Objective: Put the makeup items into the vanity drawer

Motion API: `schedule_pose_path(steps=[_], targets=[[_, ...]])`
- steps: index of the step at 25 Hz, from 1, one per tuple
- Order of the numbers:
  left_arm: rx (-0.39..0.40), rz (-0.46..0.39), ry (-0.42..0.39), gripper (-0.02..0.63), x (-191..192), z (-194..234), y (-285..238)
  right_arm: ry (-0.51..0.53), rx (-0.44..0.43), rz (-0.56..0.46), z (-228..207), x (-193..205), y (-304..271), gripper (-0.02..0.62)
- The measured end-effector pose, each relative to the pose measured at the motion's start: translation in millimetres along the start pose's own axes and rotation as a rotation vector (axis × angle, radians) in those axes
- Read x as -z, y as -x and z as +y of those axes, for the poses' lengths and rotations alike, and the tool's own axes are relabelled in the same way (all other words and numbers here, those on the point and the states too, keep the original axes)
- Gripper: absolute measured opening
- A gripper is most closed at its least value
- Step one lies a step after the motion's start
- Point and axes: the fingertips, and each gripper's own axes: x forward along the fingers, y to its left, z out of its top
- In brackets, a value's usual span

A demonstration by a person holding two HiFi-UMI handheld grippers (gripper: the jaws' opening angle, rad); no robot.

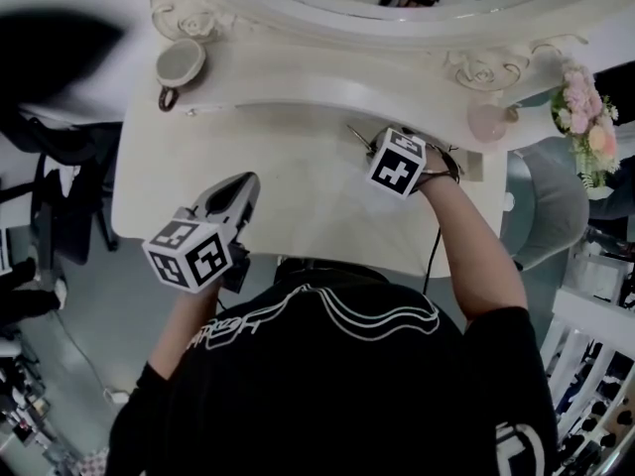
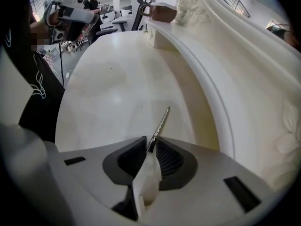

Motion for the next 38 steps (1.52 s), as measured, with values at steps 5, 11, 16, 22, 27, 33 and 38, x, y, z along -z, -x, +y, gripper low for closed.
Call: schedule_pose_path(steps=[5,11,16,22,27,33,38], targets=[[-0.002,0.004,0.000,0.023,0.8,2.4,0.5,-0.038,-0.014,-0.009,1.4,-2.0,0.9,0.061],[0.006,0.012,-0.006,0.023,1.4,0.0,1.0,-0.079,-0.040,-0.044,9.1,-6.8,5.5,0.058],[0.022,0.016,-0.022,0.023,1.4,-7.3,0.2,-0.113,-0.043,-0.084,17.9,-6.3,25.7,0.057],[0.055,0.023,-0.046,0.023,1.7,-26.7,-7.6,-0.122,-0.011,-0.160,23.6,1.5,64.9,0.057],[0.097,0.039,-0.071,0.023,1.8,-49.1,-23.6,-0.155,0.055,-0.190,17.5,27.7,100.0,0.057],[0.146,0.060,-0.108,0.023,1.4,-79.3,-45.8,-0.188,0.117,-0.171,7.2,75.6,129.3,0.057],[0.174,0.076,-0.125,0.023,1.7,-98.0,-63.2,-0.211,0.139,-0.107,-3.5,125.5,135.4,0.057]])
